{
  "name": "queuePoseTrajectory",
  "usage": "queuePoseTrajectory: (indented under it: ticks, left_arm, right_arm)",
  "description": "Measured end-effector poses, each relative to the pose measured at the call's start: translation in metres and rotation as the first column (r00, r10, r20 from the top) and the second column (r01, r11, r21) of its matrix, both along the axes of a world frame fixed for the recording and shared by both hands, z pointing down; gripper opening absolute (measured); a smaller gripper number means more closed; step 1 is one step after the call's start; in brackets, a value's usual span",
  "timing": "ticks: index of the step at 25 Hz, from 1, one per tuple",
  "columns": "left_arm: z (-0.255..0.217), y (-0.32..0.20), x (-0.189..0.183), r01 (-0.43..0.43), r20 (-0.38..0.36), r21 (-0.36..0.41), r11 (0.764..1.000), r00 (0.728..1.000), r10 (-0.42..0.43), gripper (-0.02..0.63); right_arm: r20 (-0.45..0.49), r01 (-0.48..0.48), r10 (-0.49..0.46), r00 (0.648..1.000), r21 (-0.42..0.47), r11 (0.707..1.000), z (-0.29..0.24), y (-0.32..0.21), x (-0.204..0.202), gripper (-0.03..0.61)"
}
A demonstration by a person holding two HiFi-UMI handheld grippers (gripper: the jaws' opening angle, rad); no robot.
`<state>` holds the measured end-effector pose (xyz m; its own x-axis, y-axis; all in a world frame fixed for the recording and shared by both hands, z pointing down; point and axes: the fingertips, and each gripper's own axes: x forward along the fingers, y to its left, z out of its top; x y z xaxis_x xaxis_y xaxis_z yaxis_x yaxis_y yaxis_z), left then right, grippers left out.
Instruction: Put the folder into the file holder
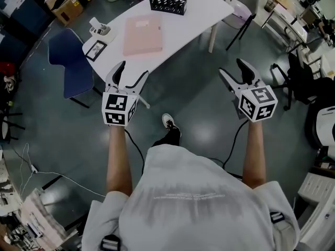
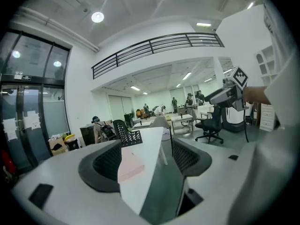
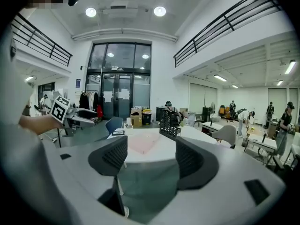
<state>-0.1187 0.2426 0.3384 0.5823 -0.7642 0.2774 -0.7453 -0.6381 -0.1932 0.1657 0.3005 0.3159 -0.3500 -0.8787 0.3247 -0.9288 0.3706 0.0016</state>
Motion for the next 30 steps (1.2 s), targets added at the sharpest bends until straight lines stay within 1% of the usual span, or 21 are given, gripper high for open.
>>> queuePoseTrajectory:
  ticks: [3,9,12,15,17,19,23,25,30]
  left_arm:
    - [0.002,-0.046,0.004,0.008,-0.014,-0.011,1.0,1.0,-0.008,0.348]
    - [0.003,-0.13,-0.004,0.047,-0.026,-0.021,0.999,0.999,-0.047,0.348]
    - [0.008,-0.16,-0.012,0.065,-0.028,-0.032,0.997,0.997,-0.066,0.348]
    - [0.014,-0.185,-0.018,0.075,-0.023,-0.052,0.996,0.997,-0.076,0.348]
    - [0.019,-0.198,-0.02,0.082,-0.025,-0.068,0.994,0.996,-0.084,0.348]
    - [0.022,-0.21,-0.021,0.088,-0.025,-0.079,0.993,0.996,-0.091,0.348]
    - [0.029,-0.231,-0.023,0.105,-0.022,-0.096,0.99,0.994,-0.107,0.348]
    - [0.034,-0.243,-0.027,0.12,-0.027,-0.111,0.987,0.992,-0.124,0.348]
    - [0.061,-0.277,-0.036,0.174,-0.012,-0.167,0.97,0.984,-0.178,0.348]
  right_arm:
    - [-0.012,0.014,-0.014,1.0,-0.009,1.0,-0.005,-0.051,-0.001,0.314]
    - [-0.035,0.081,-0.082,0.996,-0.023,0.996,-0.006,-0.148,-0.02,0.314]
    - [-0.029,0.112,-0.112,0.993,-0.028,0.993,-0.002,-0.182,-0.034,0.327]
    - [-0.014,0.116,-0.117,0.993,-0.009,0.993,0.001,-0.21,-0.042,0.353]
    - [-0.045,0.122,-0.121,0.992,0.022,0.992,0.003,-0.225,-0.045,0.351]
    - [-0.072,0.126,-0.124,0.99,0.033,0.991,0.006,-0.24,-0.048,0.351]
    - [-0.072,0.136,-0.136,0.988,0.004,0.991,0.018,-0.274,-0.051,0.328]
    - [-0.07,0.153,-0.153,0.986,-0.018,0.988,0.027,-0.293,-0.056,0.328]
    - [-0.011,0.228,-0.23,0.973,-0.097,0.969,0.057,-0.342,-0.069,0.333]
